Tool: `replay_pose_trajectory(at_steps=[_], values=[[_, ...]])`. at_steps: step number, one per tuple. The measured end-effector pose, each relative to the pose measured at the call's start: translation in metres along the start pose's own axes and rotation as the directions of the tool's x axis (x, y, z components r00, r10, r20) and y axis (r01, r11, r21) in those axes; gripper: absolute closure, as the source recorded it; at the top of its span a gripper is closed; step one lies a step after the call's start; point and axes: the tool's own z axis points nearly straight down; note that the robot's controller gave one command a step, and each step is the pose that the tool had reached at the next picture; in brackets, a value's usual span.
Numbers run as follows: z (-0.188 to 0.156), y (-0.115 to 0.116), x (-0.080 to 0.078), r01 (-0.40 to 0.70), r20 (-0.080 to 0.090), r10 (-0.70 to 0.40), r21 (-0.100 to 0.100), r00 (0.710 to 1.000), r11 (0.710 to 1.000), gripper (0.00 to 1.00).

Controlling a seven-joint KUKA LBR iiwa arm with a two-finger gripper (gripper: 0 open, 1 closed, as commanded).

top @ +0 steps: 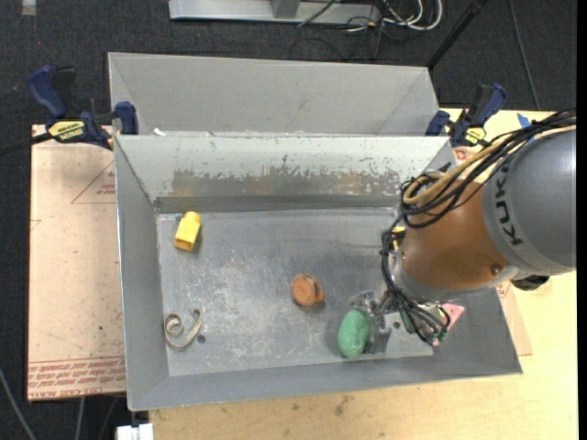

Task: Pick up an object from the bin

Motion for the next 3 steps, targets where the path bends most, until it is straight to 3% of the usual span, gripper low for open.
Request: replay_pose_trajectory(at_steps=[1, 3], values=[[0.000, -0.002, 0.001, 0.003, 0.000, -0.003, 0.000, 1.000, 1.000, 1.00], [0.000, -0.025, -0.027, 0.003, 0.003, -0.003, 0.002, 1.000, 1.000, 1.00]])
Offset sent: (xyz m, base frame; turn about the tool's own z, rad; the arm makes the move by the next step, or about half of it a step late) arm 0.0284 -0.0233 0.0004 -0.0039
